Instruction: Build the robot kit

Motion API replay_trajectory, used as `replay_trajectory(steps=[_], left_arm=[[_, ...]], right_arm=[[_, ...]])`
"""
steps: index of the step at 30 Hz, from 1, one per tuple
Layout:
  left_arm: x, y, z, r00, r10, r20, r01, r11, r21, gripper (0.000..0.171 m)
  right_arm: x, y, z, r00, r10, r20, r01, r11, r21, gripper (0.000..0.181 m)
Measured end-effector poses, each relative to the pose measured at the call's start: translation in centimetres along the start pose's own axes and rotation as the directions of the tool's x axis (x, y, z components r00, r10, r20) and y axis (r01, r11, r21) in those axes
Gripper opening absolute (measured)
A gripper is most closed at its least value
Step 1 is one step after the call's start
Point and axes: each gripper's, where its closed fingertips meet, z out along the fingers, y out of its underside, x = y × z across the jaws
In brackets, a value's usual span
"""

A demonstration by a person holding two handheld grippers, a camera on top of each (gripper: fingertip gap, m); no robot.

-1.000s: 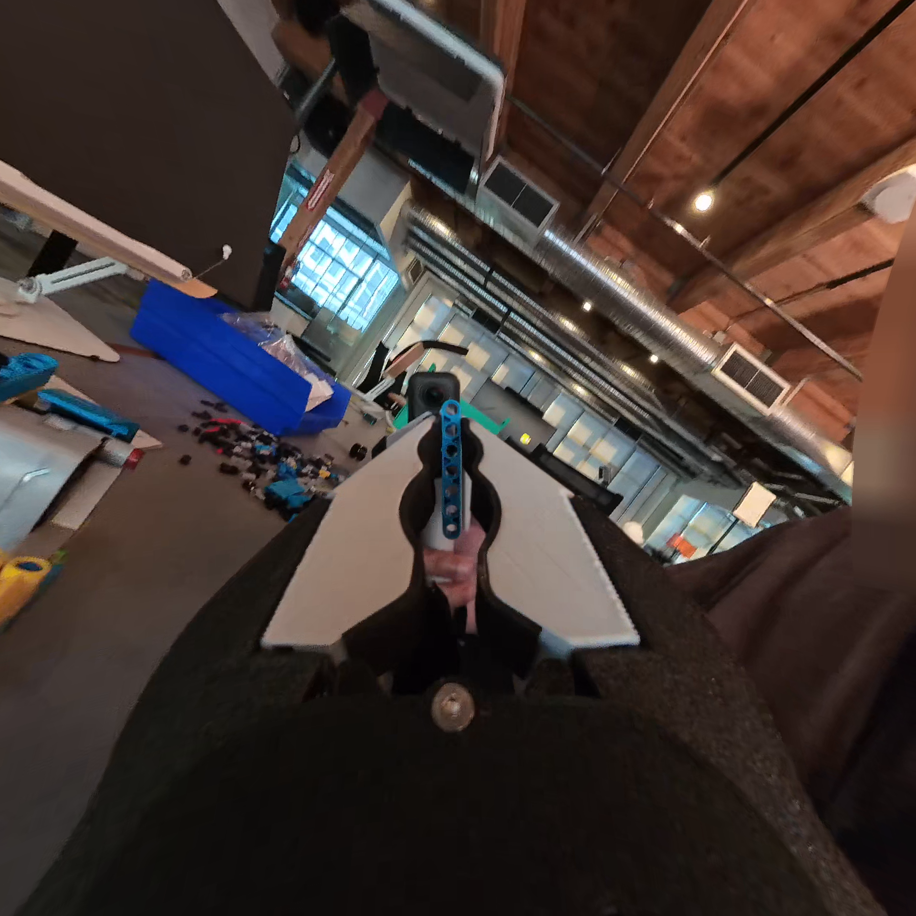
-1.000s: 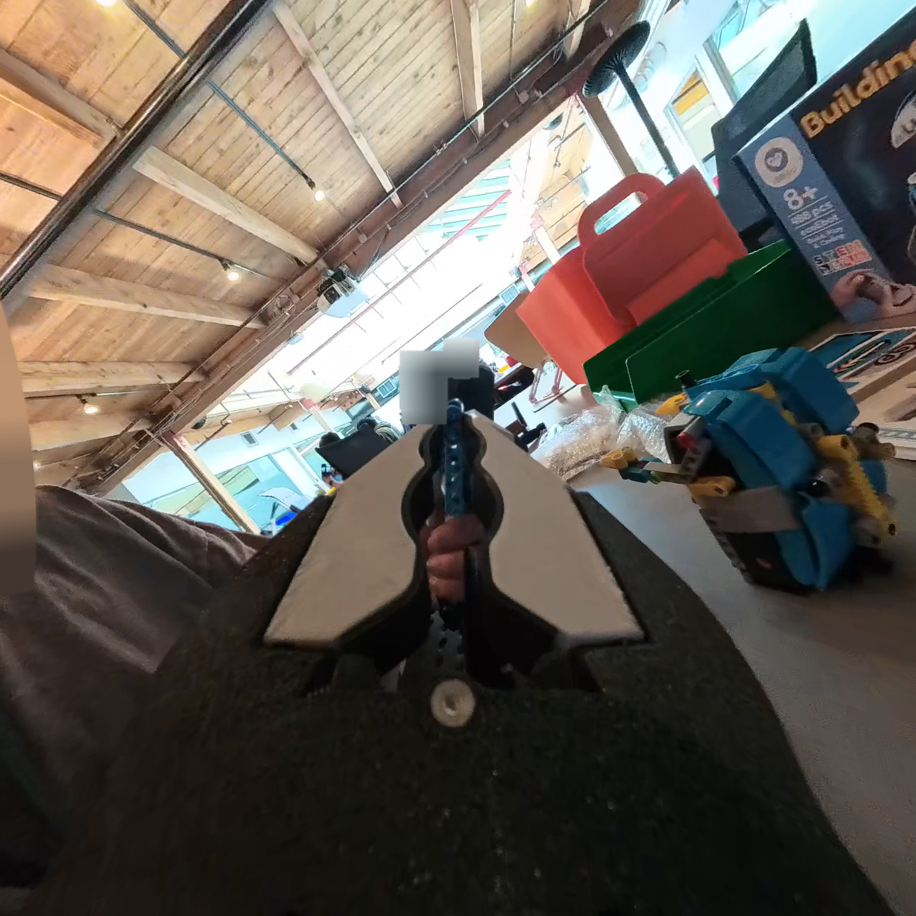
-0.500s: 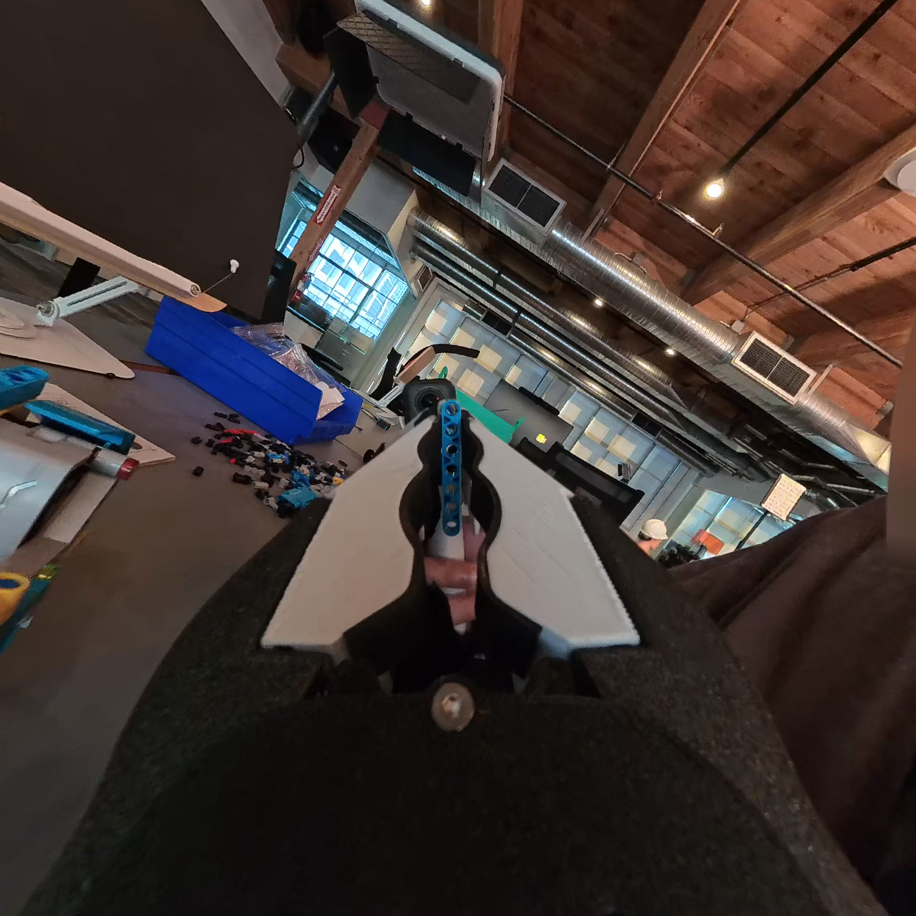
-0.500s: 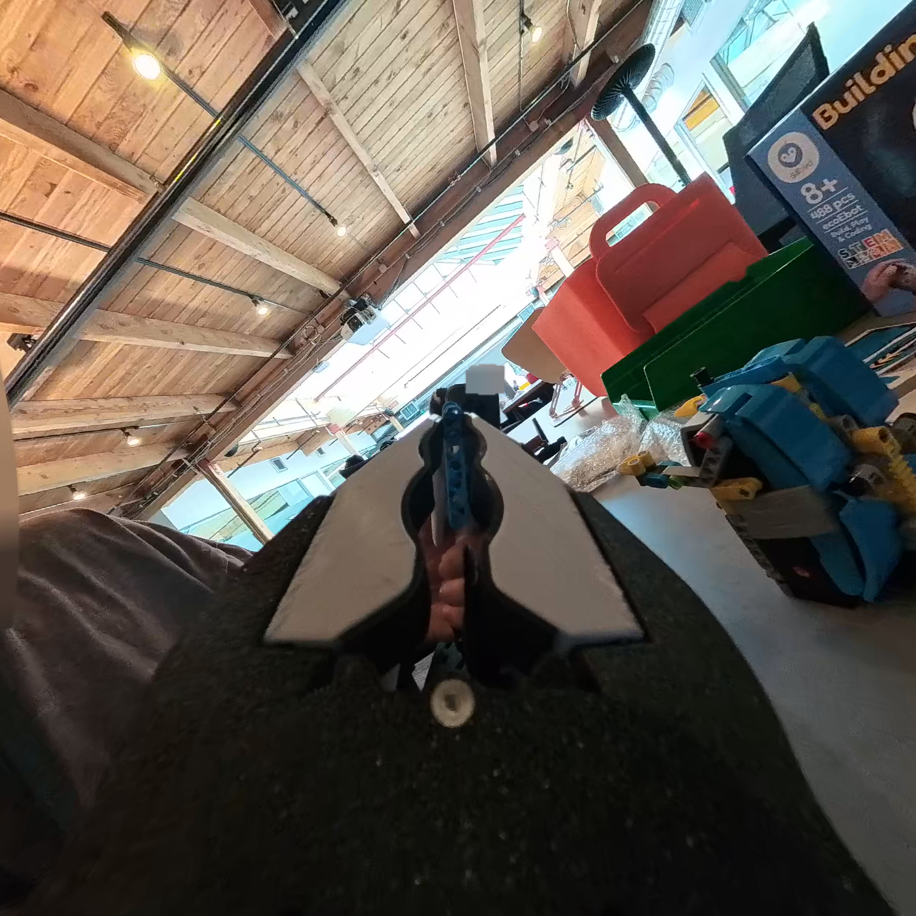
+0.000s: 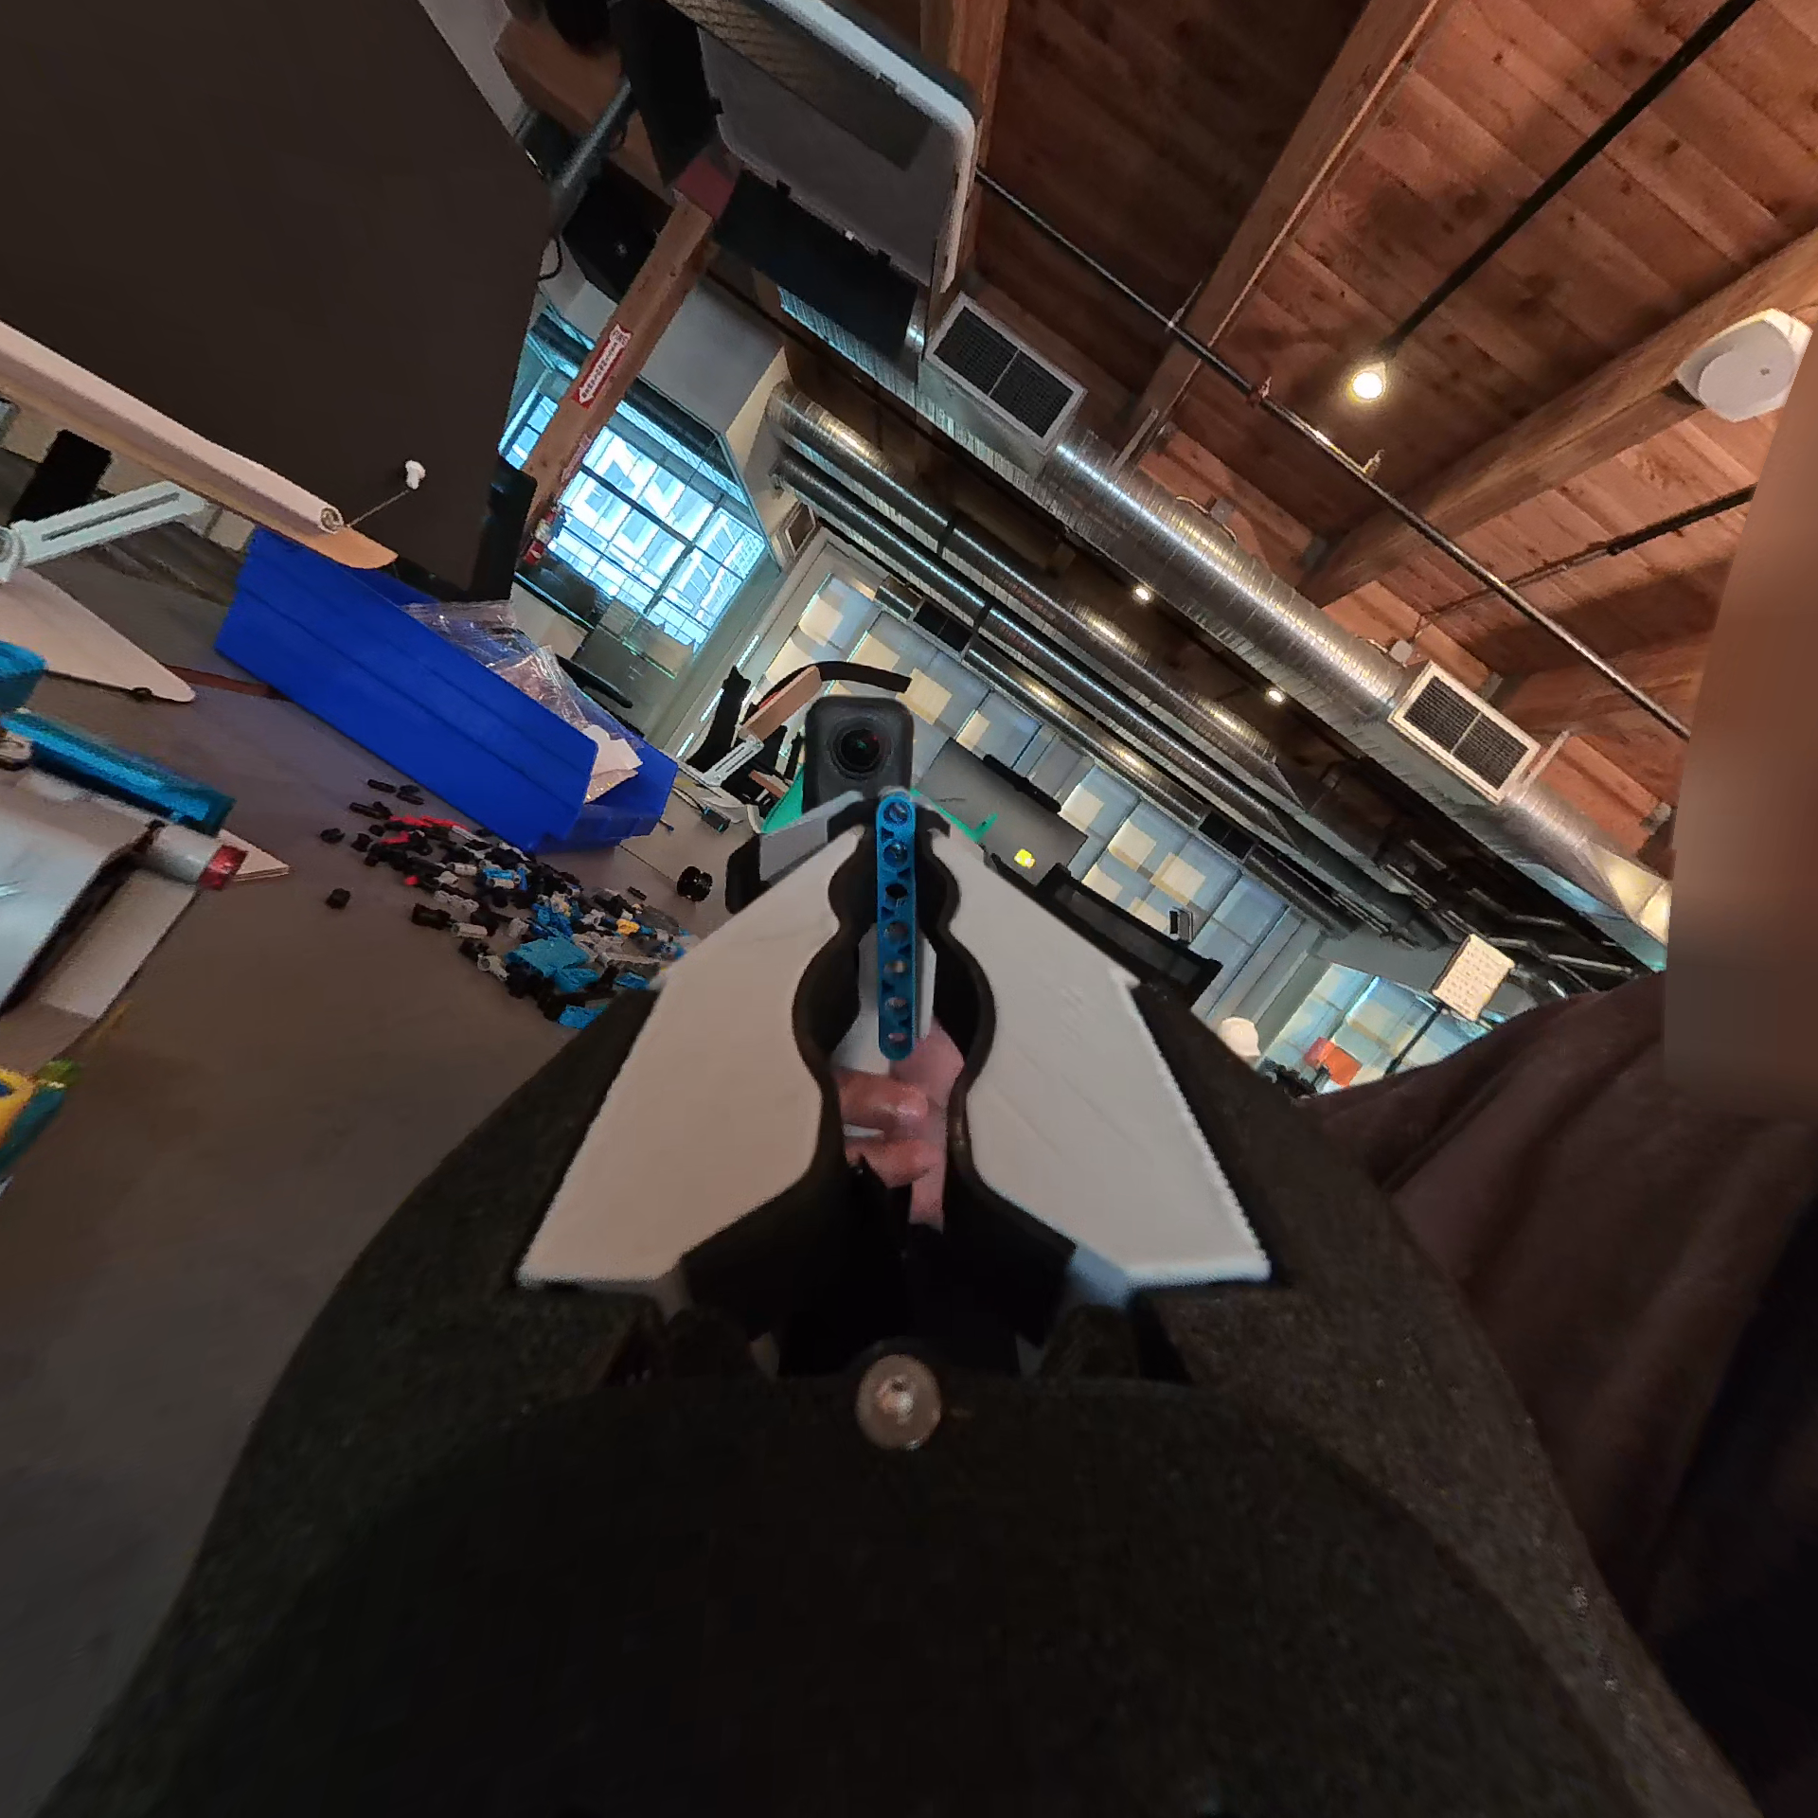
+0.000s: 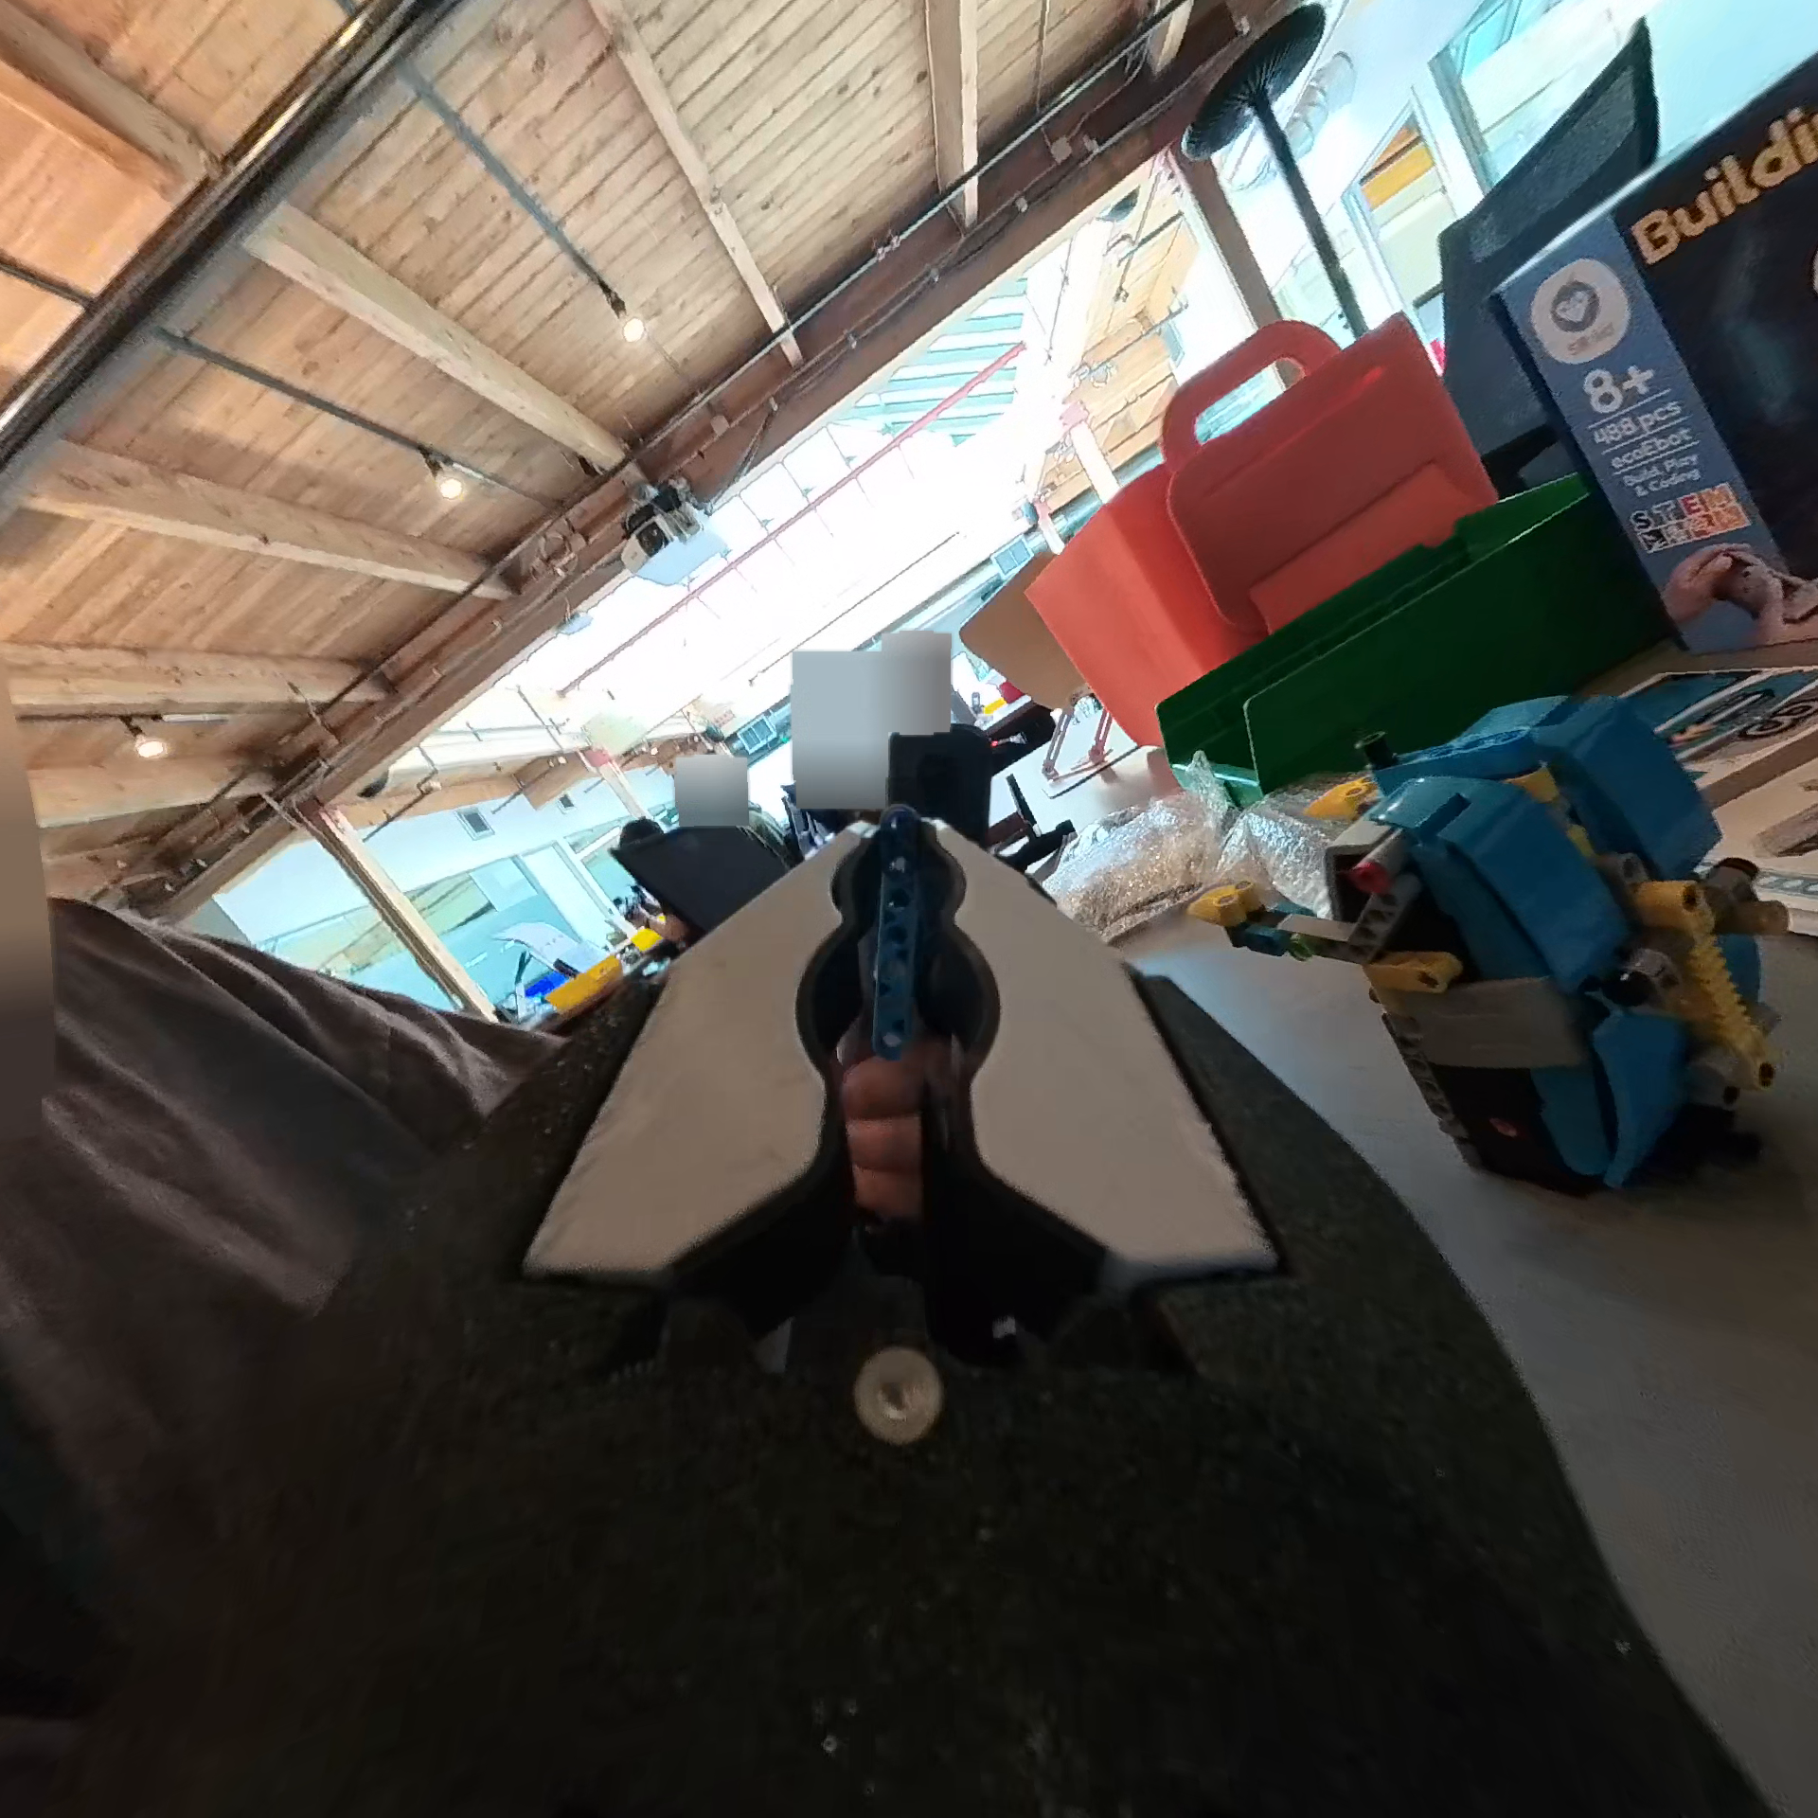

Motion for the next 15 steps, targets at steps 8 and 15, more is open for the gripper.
replay_trajectory(steps=[8, 15], left_arm=[[0.0, 1.0, -0.7, 0.998, 0.068, 0.014, -0.067, 0.996, -0.063, 0.007], [0.2, 1.4, -1.2, 0.993, 0.115, 0.008, -0.114, 0.99, -0.077, 0.007]], right_arm=[[-0.1, 1.5, -0.2, 0.998, -0.06, -0.003, 0.059, 0.992, -0.114, 0.006], [-0.1, 2.1, -0.1, 0.999, -0.053, 0.011, 0.054, 0.988, -0.147, 0.006]])
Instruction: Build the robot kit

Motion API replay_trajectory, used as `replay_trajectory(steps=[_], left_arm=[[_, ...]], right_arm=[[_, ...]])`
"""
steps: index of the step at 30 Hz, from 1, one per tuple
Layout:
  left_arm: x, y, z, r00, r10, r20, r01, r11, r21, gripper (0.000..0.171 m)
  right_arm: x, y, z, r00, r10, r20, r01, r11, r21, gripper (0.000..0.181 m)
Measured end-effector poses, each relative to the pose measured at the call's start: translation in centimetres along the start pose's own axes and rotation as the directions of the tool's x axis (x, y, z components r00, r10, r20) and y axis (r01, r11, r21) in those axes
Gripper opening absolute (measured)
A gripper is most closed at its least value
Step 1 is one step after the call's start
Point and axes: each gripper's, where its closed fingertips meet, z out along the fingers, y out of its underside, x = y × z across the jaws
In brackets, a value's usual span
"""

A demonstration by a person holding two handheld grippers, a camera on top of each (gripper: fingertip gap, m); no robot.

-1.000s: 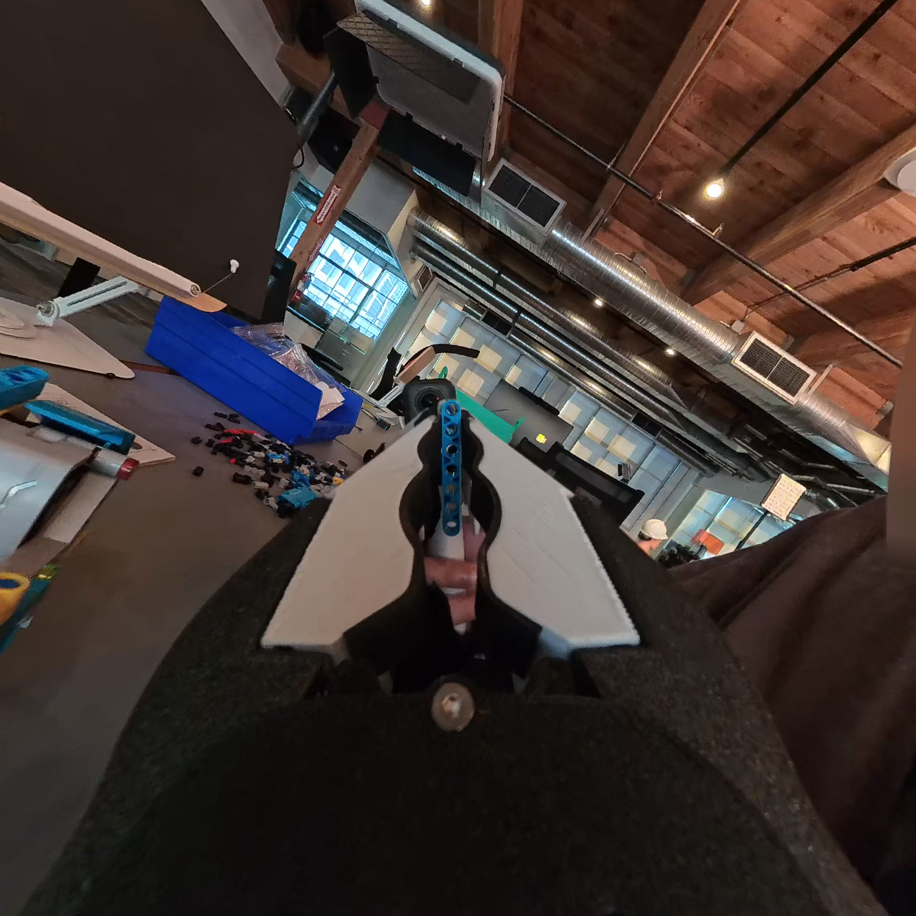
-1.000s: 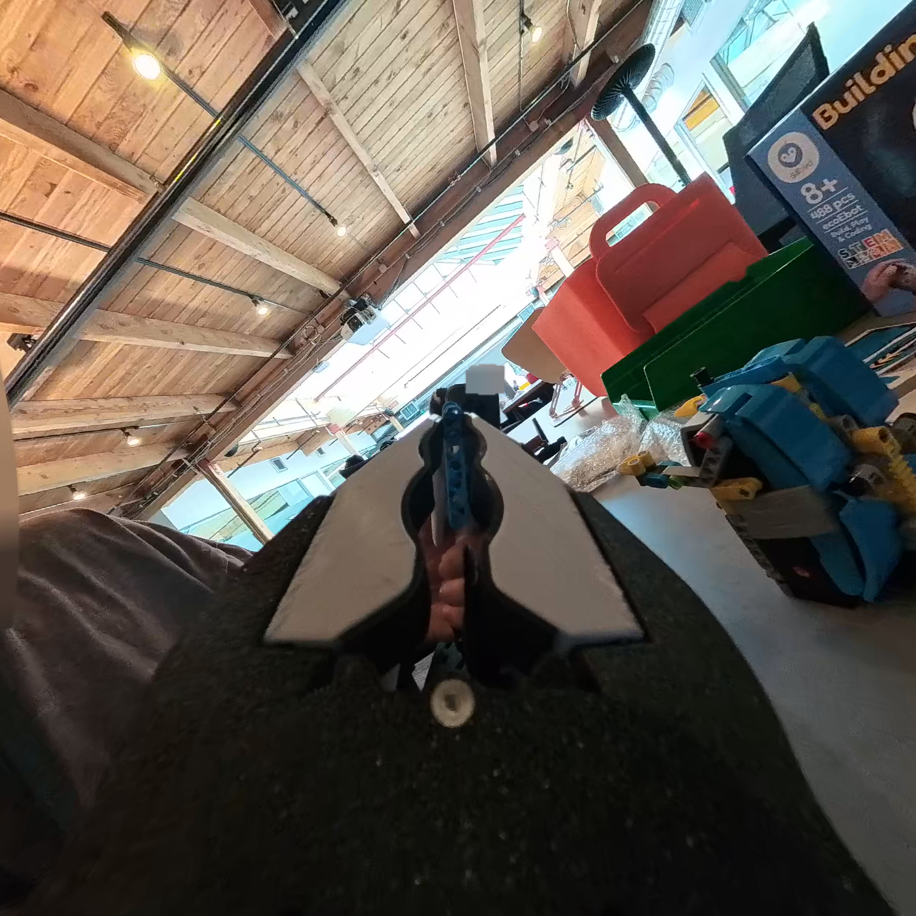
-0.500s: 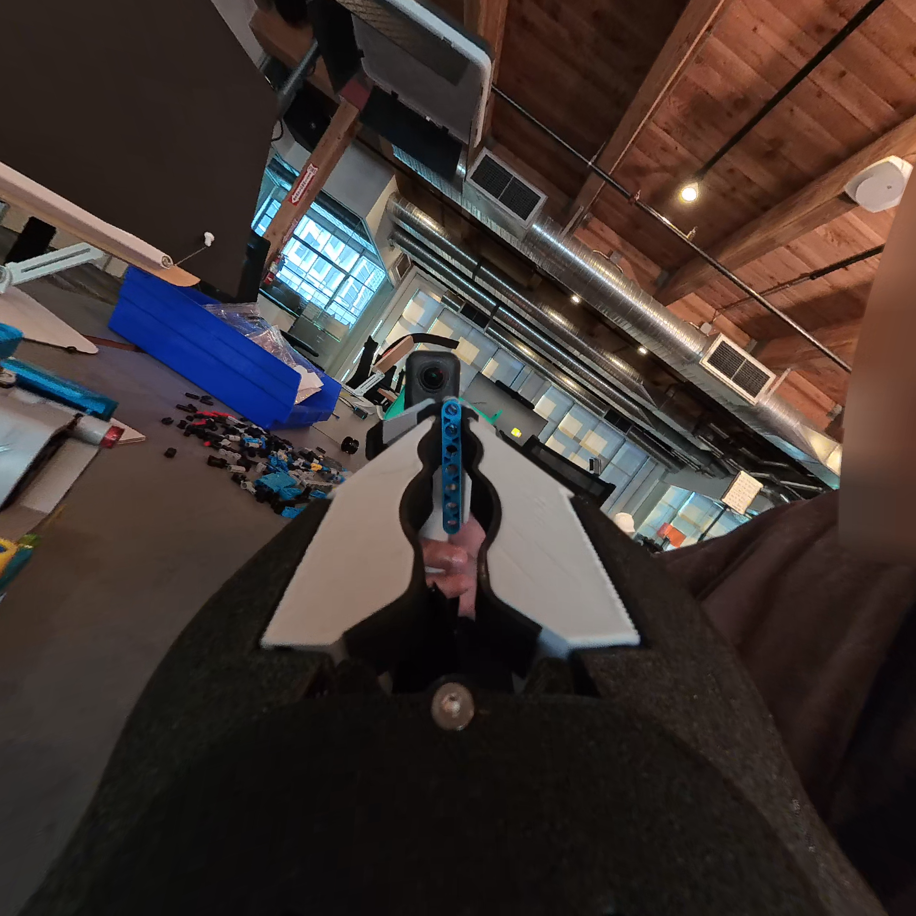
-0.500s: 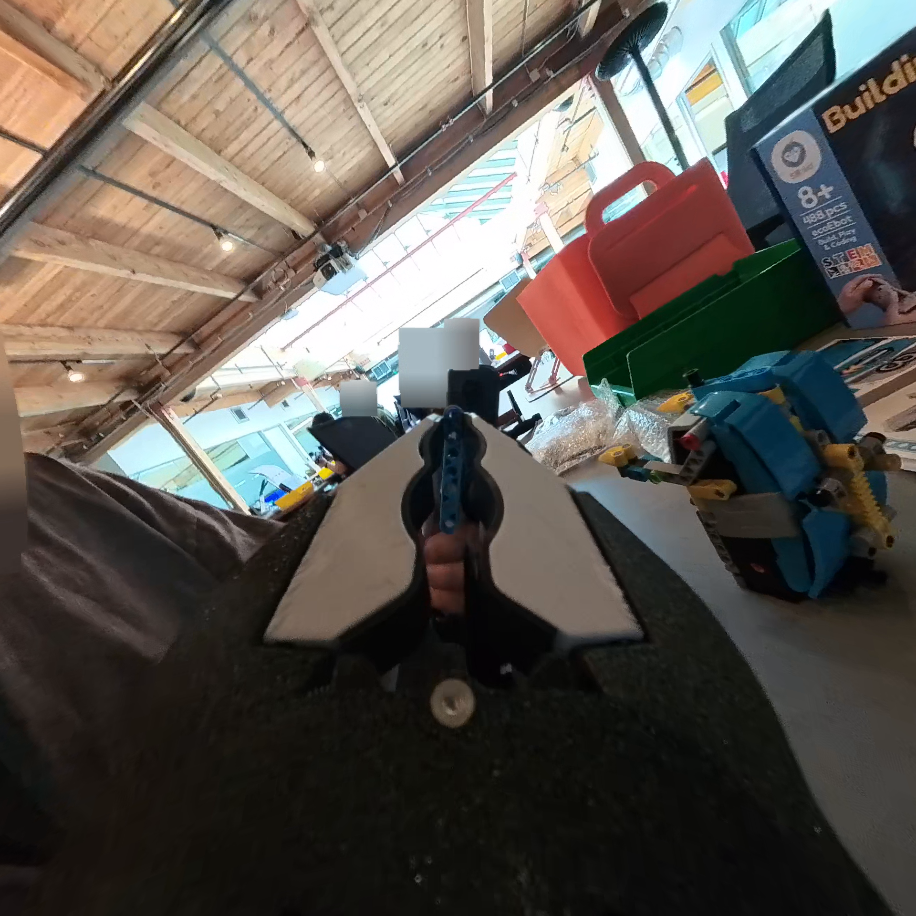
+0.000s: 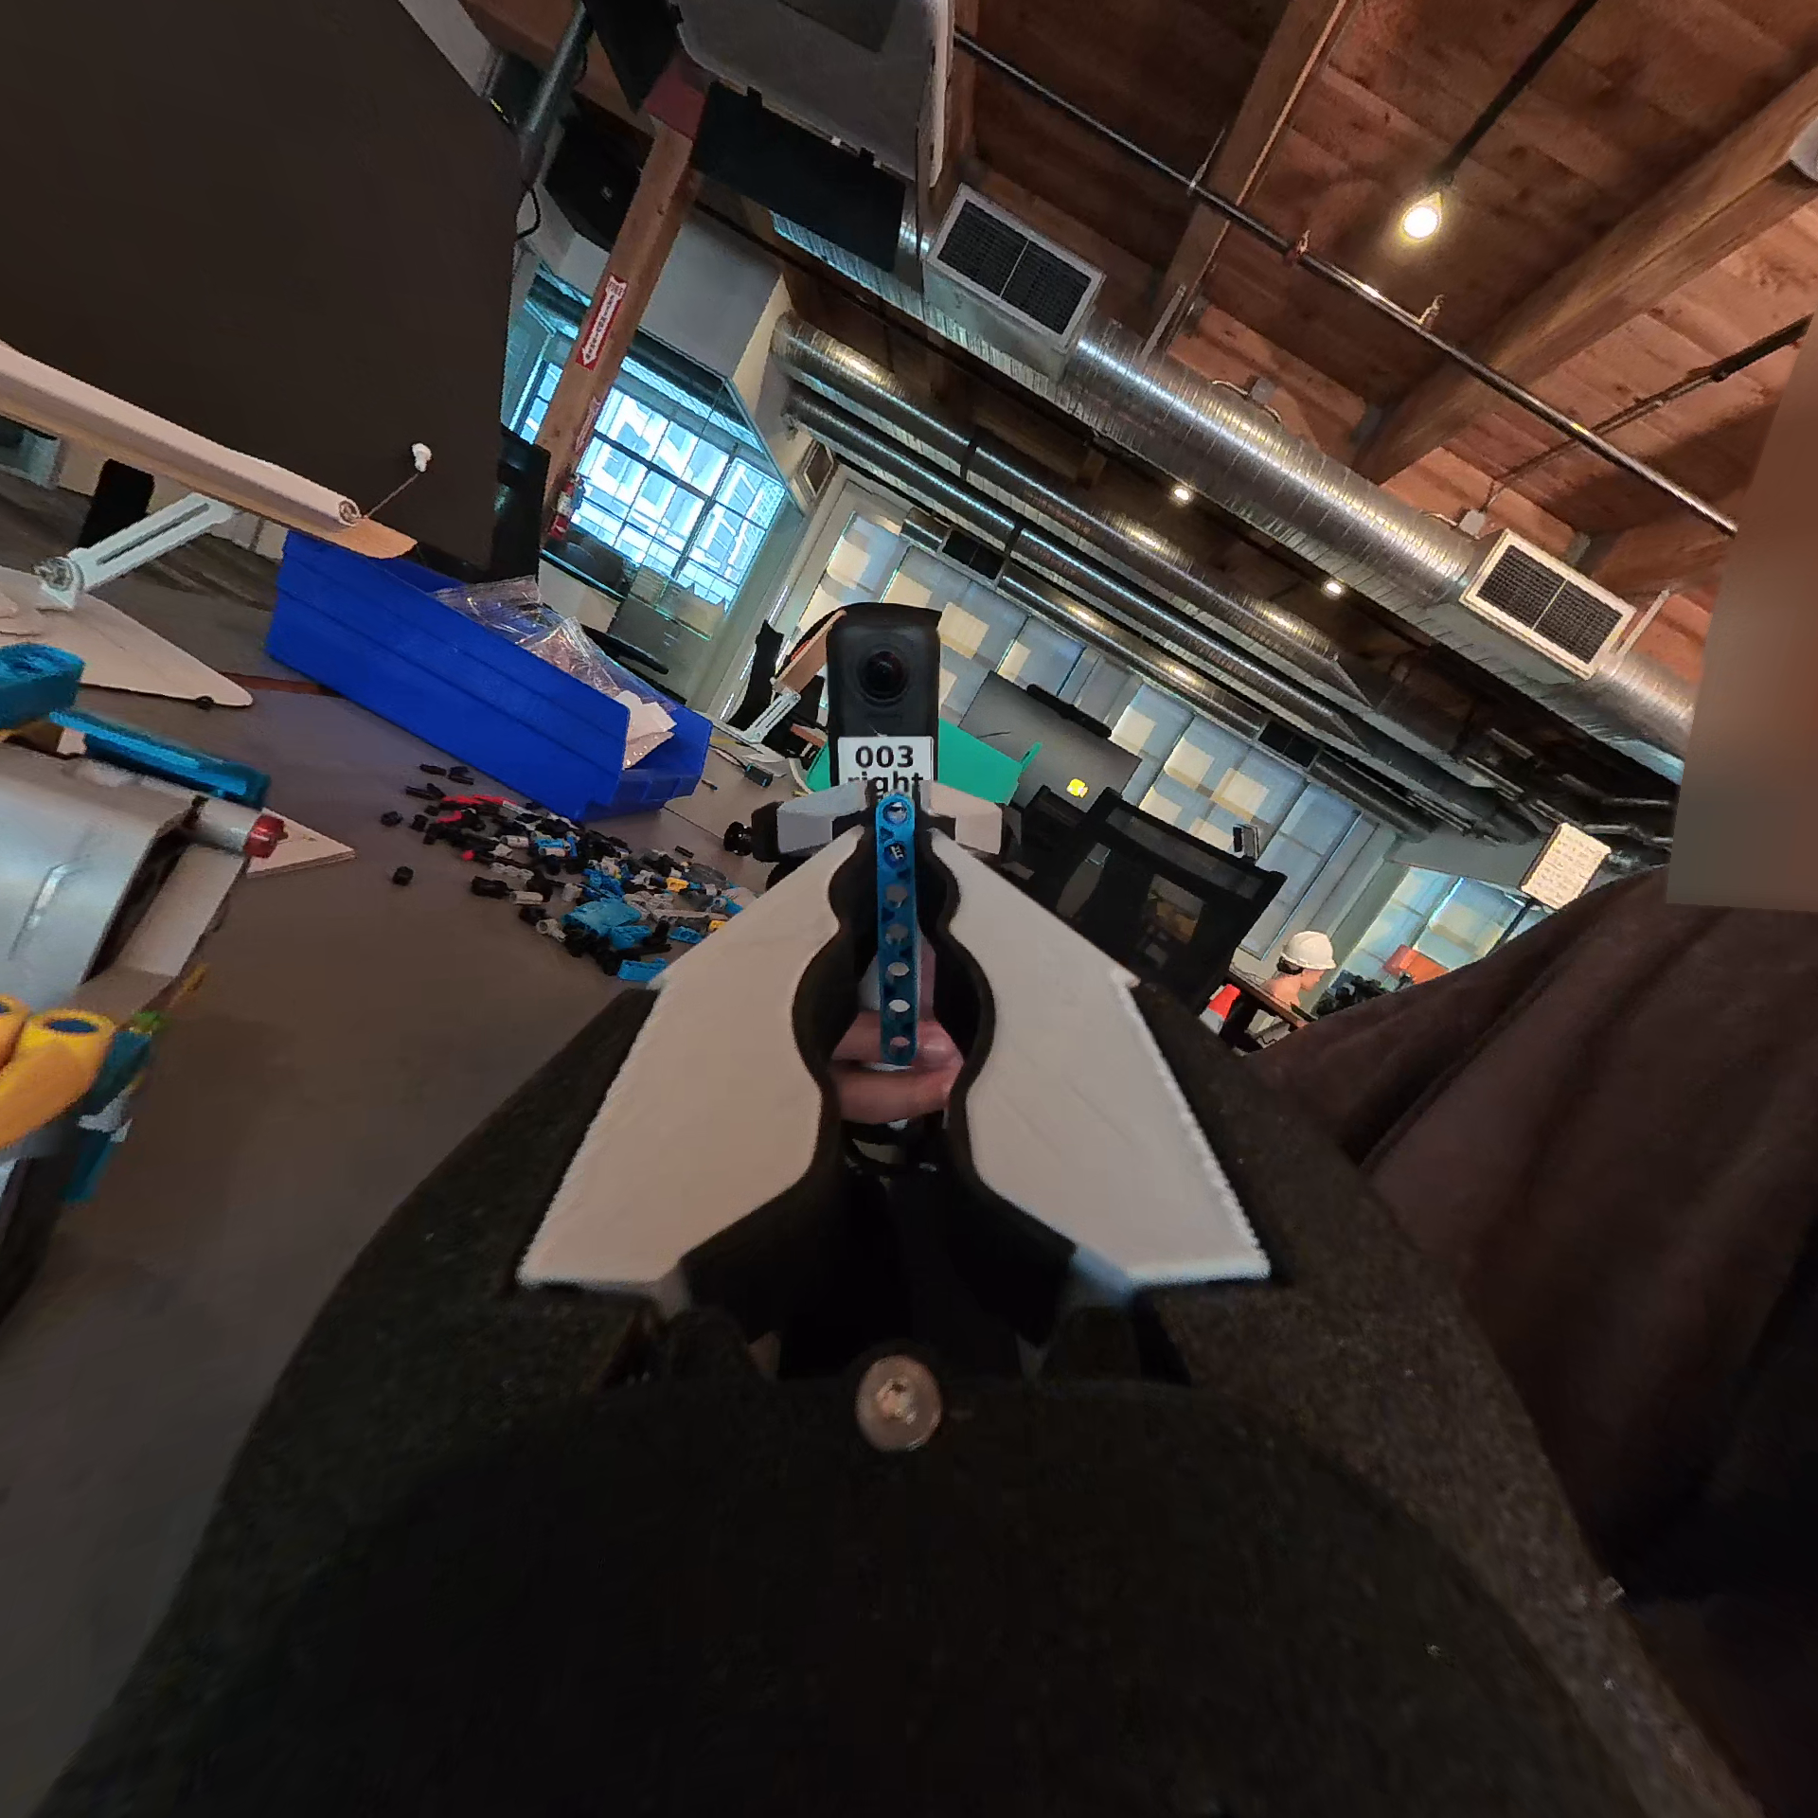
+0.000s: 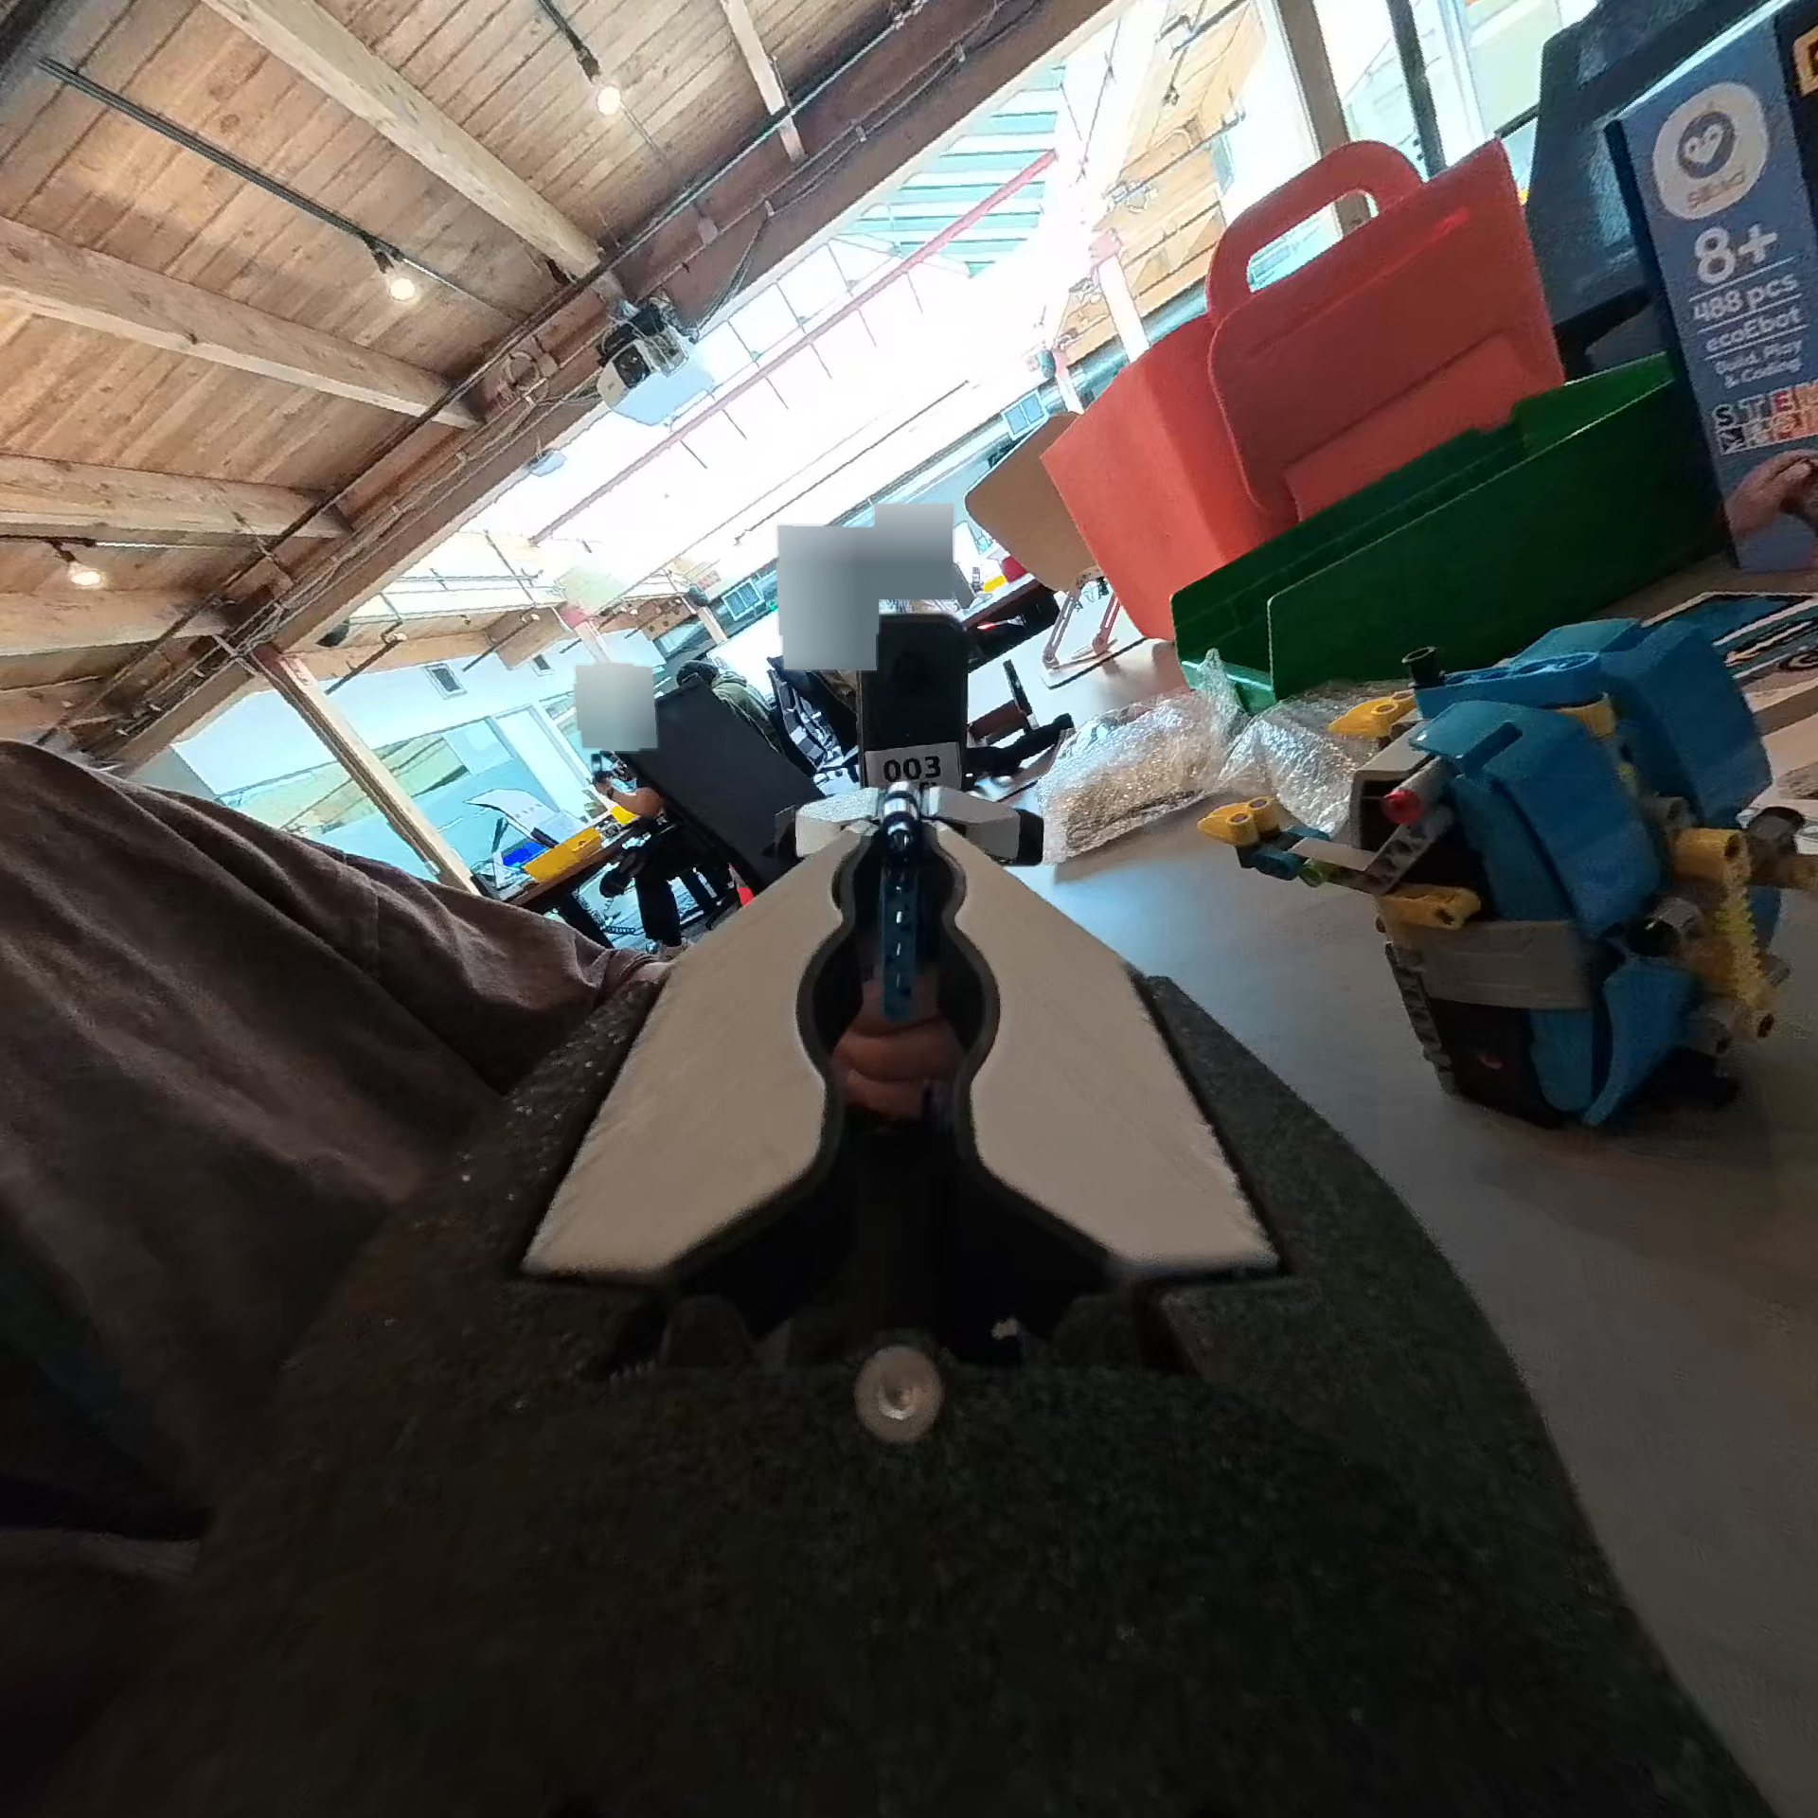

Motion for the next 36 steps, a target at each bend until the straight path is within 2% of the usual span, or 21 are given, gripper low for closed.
replay_trajectory(steps=[5, 12, 20, 25, 32, 36], left_arm=[[0.4, 0.0, 0.0, 1.0, -0.01, -0.027, 0.01, 1.0, 0.002, 0.007], [0.7, 1.0, -0.2, 0.994, 0.106, -0.015, -0.107, 0.991, -0.082, 0.007], [0.4, 0.8, -0.1, 1.0, 0.01, -0.027, -0.012, 0.999, -0.048, 0.007], [0.3, 0.9, -0.2, 1.0, 0.0, -0.031, -0.002, 0.999, -0.052, 0.006], [-0.4, 2.3, -0.6, 0.992, 0.126, 0.001, -0.124, 0.974, -0.192, 0.007], [-0.5, 2.8, -0.7, 0.992, 0.123, -0.005, -0.121, 0.968, -0.218, 0.007]], right_arm=[[-0.4, 0.0, 0.0, 0.999, -0.051, -0.001, 0.051, 0.999, -0.004, 0.006], [-0.7, 1.0, -0.2, 0.995, -0.102, 0.009, 0.103, 0.989, -0.102, 0.006], [-0.5, 0.9, -0.3, 0.999, -0.028, 0.03, 0.031, 0.996, -0.081, 0.006], [-0.4, 1.1, -0.2, 1.0, -0.021, 0.018, 0.022, 0.996, -0.087, 0.006], [0.3, 2.4, -0.4, 0.999, -0.04, -0.013, 0.037, 0.98, -0.193, 0.006], [0.4, 2.6, -0.4, 1.0, -0.015, -0.003, 0.014, 0.98, -0.2, 0.006]])
